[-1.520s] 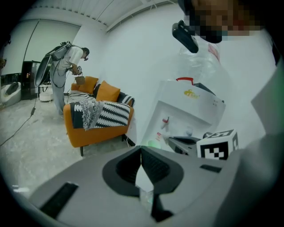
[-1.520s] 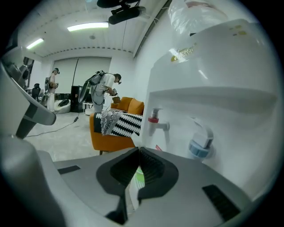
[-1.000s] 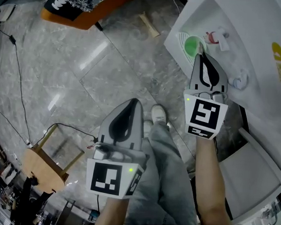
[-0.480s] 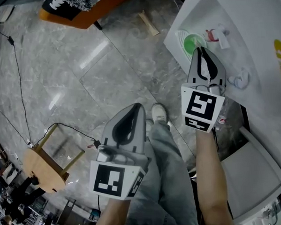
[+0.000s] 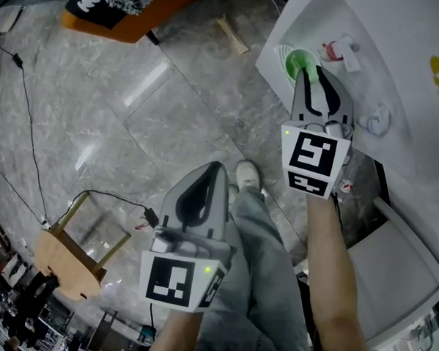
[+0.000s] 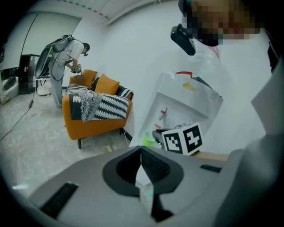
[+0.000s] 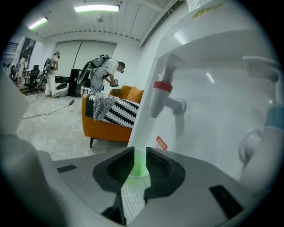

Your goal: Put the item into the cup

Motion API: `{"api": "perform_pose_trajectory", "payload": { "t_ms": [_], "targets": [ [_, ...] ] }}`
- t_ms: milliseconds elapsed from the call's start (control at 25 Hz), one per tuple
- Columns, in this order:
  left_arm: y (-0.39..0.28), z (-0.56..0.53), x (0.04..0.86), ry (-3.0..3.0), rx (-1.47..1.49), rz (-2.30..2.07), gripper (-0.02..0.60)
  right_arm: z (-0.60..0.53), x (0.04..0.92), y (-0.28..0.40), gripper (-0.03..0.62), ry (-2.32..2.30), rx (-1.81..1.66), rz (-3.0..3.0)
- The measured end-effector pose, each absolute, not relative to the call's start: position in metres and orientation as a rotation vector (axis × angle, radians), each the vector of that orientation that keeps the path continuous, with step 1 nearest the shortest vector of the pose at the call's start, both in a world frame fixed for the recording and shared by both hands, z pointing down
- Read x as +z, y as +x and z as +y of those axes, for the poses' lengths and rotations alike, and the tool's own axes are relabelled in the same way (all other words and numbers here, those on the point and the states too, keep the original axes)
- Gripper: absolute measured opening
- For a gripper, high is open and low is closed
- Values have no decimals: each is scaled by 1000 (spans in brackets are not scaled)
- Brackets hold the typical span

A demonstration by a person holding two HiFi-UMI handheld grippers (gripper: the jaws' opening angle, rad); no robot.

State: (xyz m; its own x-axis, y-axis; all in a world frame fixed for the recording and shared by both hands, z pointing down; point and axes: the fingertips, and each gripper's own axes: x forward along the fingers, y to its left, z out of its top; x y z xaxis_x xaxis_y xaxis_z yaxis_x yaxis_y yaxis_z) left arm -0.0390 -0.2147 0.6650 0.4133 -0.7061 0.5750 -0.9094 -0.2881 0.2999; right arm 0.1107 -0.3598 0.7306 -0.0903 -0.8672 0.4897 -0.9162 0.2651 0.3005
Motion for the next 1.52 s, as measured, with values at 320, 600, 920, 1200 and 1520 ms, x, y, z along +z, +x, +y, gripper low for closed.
{"api": "perform_pose_trajectory", "payload": {
  "t_ms": [320, 600, 920, 1200, 1520],
  "targets": [
    [-40, -214, 659, 2101, 439, -1363, 14, -351, 715, 111, 44, 1668, 121, -1956],
    [-44, -208, 641, 2139, 432, -1357, 14, -331, 686, 102, 28, 1698, 124, -1984],
    [-46, -199, 587, 2238, 423, -1340, 14, -287, 626, 108, 23, 1779, 134, -2000],
    [-47, -174, 497, 2365, 406, -1318, 14, -243, 527, 109, 21, 1886, 139, -2052],
    [-42, -147, 376, 2507, 326, -1302, 14, -202, 387, 75, 21, 1914, 98, -2217]
  ]
}}
